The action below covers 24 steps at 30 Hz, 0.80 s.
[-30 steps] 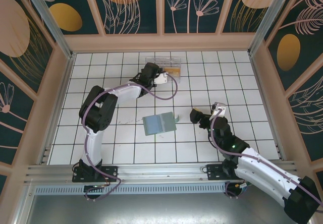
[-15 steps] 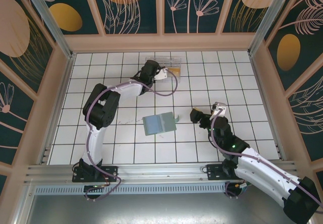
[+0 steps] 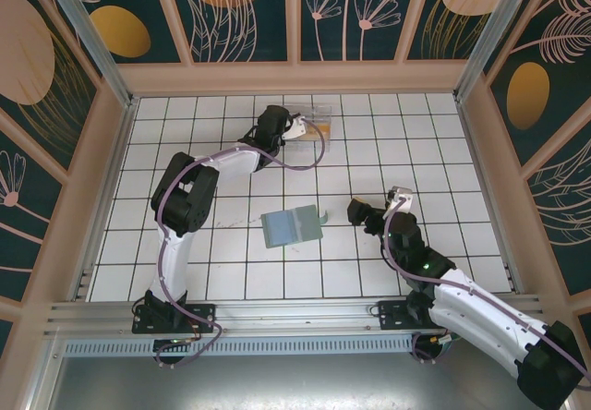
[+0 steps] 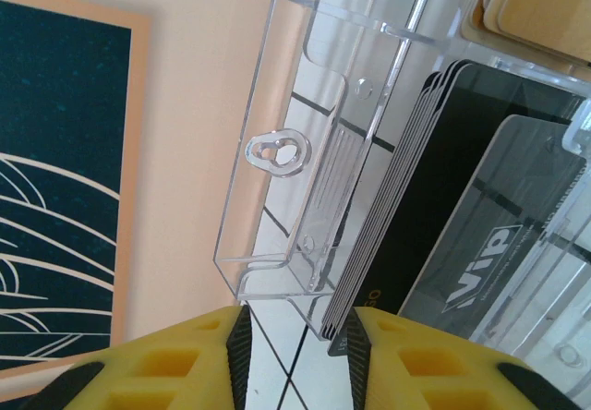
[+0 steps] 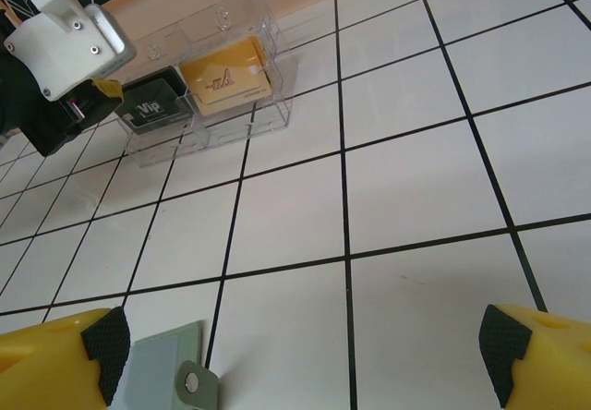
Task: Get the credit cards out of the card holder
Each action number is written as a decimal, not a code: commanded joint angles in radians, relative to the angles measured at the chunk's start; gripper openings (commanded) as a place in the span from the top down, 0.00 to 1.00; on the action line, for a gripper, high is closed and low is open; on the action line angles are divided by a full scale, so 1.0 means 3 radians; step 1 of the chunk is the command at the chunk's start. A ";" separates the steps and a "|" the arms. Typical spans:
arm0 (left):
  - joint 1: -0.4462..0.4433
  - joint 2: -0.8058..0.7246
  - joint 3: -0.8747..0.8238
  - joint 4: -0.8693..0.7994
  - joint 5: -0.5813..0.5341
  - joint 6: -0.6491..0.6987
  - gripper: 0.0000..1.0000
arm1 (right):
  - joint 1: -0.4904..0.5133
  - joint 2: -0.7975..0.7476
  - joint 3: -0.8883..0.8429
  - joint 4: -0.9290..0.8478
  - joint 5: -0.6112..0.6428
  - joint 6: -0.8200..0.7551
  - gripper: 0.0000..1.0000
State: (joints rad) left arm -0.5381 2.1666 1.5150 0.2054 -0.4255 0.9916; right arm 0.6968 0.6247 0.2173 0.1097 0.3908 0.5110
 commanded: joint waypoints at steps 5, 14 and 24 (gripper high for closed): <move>0.0024 -0.0560 -0.0013 -0.0228 0.0200 -0.1078 0.55 | -0.0028 -0.0019 -0.0033 0.0109 0.0015 0.0041 0.01; 0.0023 -0.1842 -0.1325 0.0104 0.0049 -0.2479 0.02 | -0.0037 0.0007 0.0041 0.0099 0.0144 0.0064 0.01; 0.0027 -0.3207 -0.2814 0.0119 -0.1123 -0.4177 0.01 | -0.0065 0.0583 0.0665 -0.0115 0.0705 -0.0185 0.01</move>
State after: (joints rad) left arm -0.5369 1.2903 0.7361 0.2375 -0.6128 -0.0559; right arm 0.6868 0.7681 0.3515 0.0895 0.5079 0.4953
